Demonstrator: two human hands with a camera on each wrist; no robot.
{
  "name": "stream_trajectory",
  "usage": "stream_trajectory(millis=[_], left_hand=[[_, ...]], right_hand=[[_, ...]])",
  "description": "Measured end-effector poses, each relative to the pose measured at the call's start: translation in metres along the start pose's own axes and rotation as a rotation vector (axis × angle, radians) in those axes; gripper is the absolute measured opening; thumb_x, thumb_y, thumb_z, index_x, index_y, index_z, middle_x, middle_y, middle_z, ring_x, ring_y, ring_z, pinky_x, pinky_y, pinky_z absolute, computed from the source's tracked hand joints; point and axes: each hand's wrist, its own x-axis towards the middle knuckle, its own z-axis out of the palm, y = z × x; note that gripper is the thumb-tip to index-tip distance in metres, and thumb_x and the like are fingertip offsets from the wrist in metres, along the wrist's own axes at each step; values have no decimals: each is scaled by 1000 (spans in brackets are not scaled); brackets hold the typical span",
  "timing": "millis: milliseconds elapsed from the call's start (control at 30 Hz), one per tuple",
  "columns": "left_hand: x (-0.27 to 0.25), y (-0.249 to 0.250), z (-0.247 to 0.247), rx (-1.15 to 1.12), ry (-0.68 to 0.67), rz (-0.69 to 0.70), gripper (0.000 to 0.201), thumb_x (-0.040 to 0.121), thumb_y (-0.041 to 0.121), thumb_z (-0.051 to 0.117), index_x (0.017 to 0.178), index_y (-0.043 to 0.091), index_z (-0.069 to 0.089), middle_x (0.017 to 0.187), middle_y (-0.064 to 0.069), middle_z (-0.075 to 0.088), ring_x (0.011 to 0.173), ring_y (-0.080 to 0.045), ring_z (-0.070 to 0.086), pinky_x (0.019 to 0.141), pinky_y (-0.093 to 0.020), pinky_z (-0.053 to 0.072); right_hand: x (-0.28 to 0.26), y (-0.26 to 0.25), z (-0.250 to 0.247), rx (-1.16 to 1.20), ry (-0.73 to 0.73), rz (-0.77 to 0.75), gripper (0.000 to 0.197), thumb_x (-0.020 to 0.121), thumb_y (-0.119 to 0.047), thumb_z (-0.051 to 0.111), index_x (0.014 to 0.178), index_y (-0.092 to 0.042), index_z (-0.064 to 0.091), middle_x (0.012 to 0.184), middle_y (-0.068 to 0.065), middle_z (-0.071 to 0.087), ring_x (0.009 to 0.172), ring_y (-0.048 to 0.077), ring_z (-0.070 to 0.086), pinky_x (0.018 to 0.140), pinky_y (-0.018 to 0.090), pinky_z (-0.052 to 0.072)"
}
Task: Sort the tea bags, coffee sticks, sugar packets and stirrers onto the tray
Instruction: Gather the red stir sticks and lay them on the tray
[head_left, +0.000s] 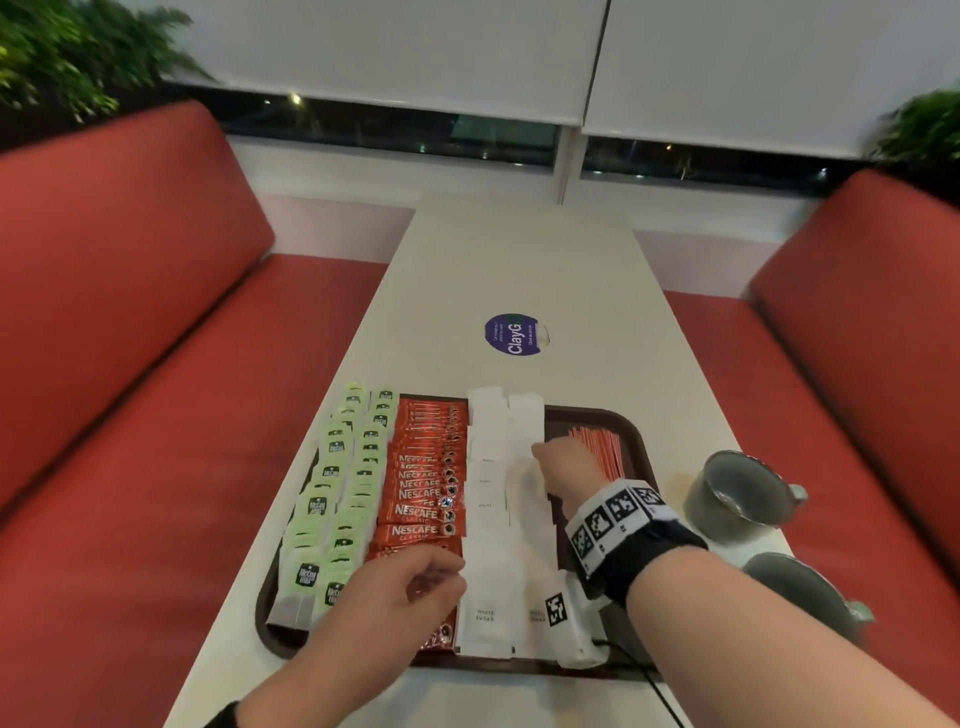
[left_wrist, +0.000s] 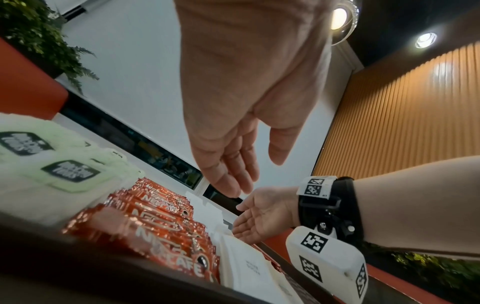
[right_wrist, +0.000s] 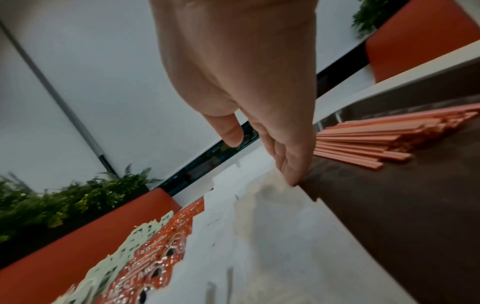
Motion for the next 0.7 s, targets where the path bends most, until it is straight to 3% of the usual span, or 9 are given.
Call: stream_trajectory(millis=[67,167,233,300,367,467,533,633,700], left_hand=[[0,-5,-2,-20,3,-11,10,85,27,67,89,36,69,89,12,71,83,5,63,71,-10,48],[4,-6,-5,-37,33,-8,13,84,24,69,86,37,70,85,17,71,81,7,63,64,-6,45],[7,0,-4,-35,56,12,13,84,24,69,86,37,69,85,17,71,83,4,64,65,-7,45],[10,7,0,-35,67,35,14,85,23,68,85,36,69,85,14,72,84,2,65,65,-7,43],[10,16,8,-35,52,56,13,85,22,68,85,35,69,85,12,72,81,7,63,64,-6,43],[10,30,28,-21,-31,112,14,85,24,67,85,37,70,88,20,71,85,6,64,76,-14,48],[9,41,46,-27,-93,116,14,87,24,66,85,37,71,90,24,70,88,2,64,82,-21,49],[17,63,76,-70,-168,105,20,91,20,59,83,33,72,89,16,73,92,-5,65,88,-29,50],[30,80,96,-129,-187,97,23,93,17,54,85,28,72,91,10,73,95,-7,65,91,-32,50]], right_hand=[[4,1,4,44,52,-2,24,98,-17,40,76,-13,48,74,0,42,92,23,46,86,38,44],[-14,0,3,195,77,-108,23,92,-22,44,107,-9,56,102,5,60,95,21,56,76,31,45],[-44,5,-6,156,55,-248,37,91,-29,44,122,-15,56,121,-1,60,109,16,57,89,31,48],[-84,22,-19,53,79,-395,36,94,-28,46,128,-23,55,126,-12,55,115,4,51,97,19,41],[-135,43,-34,25,66,-507,28,95,-20,49,118,-31,61,116,-19,57,106,-6,52,87,4,36],[-192,97,-53,39,12,-577,26,88,-24,54,90,-49,64,95,-19,65,94,-2,61,81,7,43],[-219,134,-54,35,55,-485,23,83,-26,55,77,-46,66,83,-16,66,84,4,65,75,13,47],[-226,176,-43,141,523,-314,34,74,2,48,50,-19,60,57,2,60,55,24,57,47,16,42],[-224,196,-46,249,726,-93,46,69,26,40,48,-11,56,58,18,50,46,27,43,40,11,37]])
